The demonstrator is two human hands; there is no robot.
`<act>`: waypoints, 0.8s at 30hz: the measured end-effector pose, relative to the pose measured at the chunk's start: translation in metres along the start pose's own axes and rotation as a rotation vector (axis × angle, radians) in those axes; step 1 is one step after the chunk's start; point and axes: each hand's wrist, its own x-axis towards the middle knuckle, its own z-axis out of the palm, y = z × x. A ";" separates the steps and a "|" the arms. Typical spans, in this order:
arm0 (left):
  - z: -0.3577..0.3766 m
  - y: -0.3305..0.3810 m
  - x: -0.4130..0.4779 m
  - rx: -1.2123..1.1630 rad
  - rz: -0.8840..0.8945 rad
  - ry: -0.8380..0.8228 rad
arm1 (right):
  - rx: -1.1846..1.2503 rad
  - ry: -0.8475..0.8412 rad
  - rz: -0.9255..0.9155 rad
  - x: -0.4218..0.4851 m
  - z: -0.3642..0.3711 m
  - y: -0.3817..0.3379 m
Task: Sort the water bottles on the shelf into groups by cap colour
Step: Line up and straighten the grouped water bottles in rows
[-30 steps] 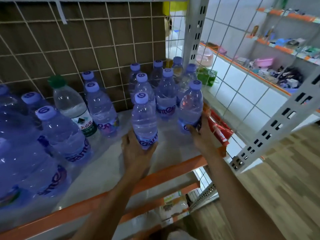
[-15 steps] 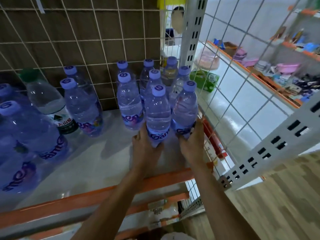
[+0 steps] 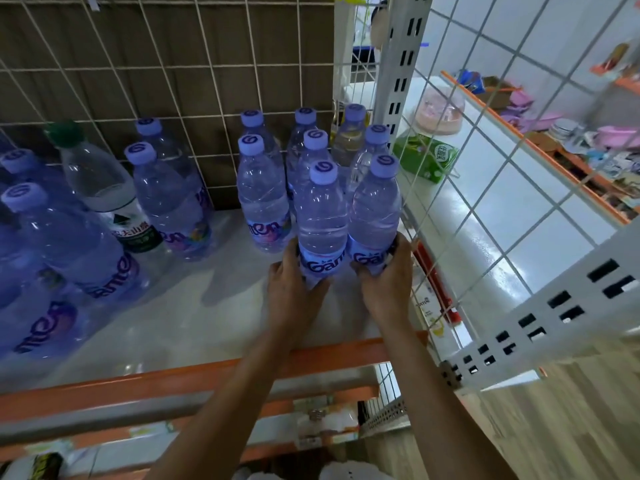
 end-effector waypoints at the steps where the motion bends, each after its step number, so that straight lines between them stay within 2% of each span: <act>1: 0.000 -0.001 0.000 -0.012 -0.006 0.009 | -0.002 -0.004 0.000 0.000 0.000 0.001; 11: -0.004 0.005 -0.003 -0.037 -0.026 -0.005 | -0.108 -0.023 0.003 -0.009 -0.003 -0.008; 13: -0.008 0.006 -0.005 -0.051 -0.011 -0.036 | -0.186 0.053 0.055 -0.025 -0.008 -0.021; 15: -0.018 0.006 -0.012 -0.054 -0.042 -0.039 | -0.201 0.115 -0.036 -0.048 -0.009 -0.034; 17: -0.034 0.002 -0.020 -0.013 -0.056 0.045 | -0.139 0.022 -0.216 -0.069 0.000 -0.048; 19: -0.056 -0.004 -0.025 0.024 -0.007 0.204 | -0.117 -0.138 -0.327 -0.080 0.021 -0.056; 22: -0.094 -0.026 -0.027 0.068 0.031 0.469 | -0.086 -0.362 -0.340 -0.090 0.065 -0.073; 24: -0.118 -0.046 -0.030 0.095 0.000 0.607 | -0.057 -0.455 -0.323 -0.093 0.097 -0.088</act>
